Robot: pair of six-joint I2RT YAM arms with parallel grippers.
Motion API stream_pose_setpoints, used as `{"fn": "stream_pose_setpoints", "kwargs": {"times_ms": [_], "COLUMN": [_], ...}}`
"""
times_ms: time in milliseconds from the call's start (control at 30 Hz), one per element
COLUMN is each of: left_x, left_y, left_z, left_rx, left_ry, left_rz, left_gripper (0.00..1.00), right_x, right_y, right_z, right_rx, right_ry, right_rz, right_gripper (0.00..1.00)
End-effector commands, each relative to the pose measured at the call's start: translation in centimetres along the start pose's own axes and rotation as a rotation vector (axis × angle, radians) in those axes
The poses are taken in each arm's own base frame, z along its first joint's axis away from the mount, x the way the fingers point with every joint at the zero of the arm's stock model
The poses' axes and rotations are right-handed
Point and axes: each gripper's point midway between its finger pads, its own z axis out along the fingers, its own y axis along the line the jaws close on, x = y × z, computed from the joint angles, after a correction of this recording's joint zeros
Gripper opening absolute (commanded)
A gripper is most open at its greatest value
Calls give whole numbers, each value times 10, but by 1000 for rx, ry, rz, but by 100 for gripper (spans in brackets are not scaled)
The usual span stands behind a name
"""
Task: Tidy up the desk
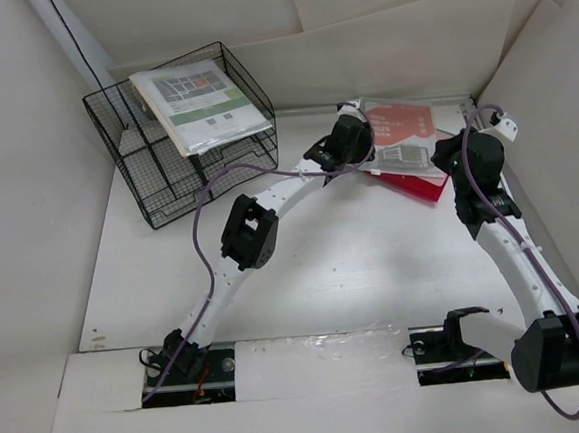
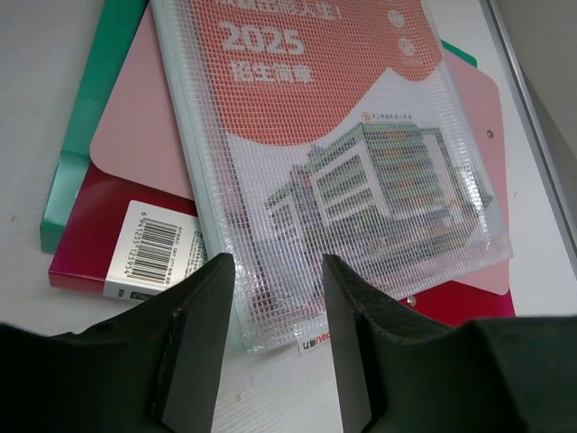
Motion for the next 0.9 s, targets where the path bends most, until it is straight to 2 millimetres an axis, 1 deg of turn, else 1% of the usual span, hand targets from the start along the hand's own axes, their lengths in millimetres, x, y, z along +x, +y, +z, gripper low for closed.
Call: {"fn": "stream_pose_setpoints", "kwargs": {"times_ms": [0, 33, 100, 200, 267, 333, 367, 433, 467, 500, 567, 600, 700, 733, 767, 800, 833, 867], "left_x": [-18, -18, -19, -15, -16, -10, -11, -10, -14, -14, -18, -19, -18, -17, -14, -10, -9, -1], "left_y": [-12, -12, -11, -4, -3, 0, 1, 2, 2, 4, 4, 8, 7, 5, 5, 7, 5, 6], "left_z": [2, 2, 2, 5, 6, 7, 8, 4, 3, 2, -4, -5, -2, 0, 7, 10, 10, 13], "left_rx": [48, 49, 41, 17, 8, 3, -5, -10, -9, -20, -18, -39, -33, -27, -20, -26, -16, -11], "left_ry": [-50, -50, -55, -59, -65, -57, -62, -54, -72, -72, -92, -99, -94, -85, -79, -70, -63, -46], "left_rz": [-26, -26, -26, -35, -36, -35, -44, -43, -45, -45, -47, -47, -34, -33, -33, -32, -32, -42], "left_gripper": [39, 38, 35, 35, 35, 37, 41, 45, 46, 49, 50, 50, 50, 49, 46, 44, 42, 40], "right_x": [-10, -14, -12, -12, -12, -8, -8, -7, -7, -7, -4, -4, -4, -4, -4, -4, -4, -4], "right_y": [5, 6, 6, 6, 6, 3, 3, 5, 5, 5, 4, 4, 4, 4, 4, 4, 4, 4], "right_z": [-7, -10, -12, -12, -12, -11, -11, -12, -12, -12, -9, -9, -9, -9, -9, -9, -9, -9], "right_rx": [-28, -35, -43, -43, -43, -37, -37, -46, -46, -46, -41, -41, -41, -41, -41, -41, -41, -41], "right_ry": [-25, -35, -30, -30, -30, -23, -23, -16, -16, -16, -9, -9, -9, -9, -9, -9, -9, -9], "right_rz": [-7, -13, -14, -14, -14, -16, -16, -16, -16, -16, -18, -18, -18, -18, -18, -18, -18, -18], "right_gripper": [0, 0, 0, 0, 0, 0, 0, 0, 0, 0, 0, 0, 0, 0, 0, 0, 0, 0]}}
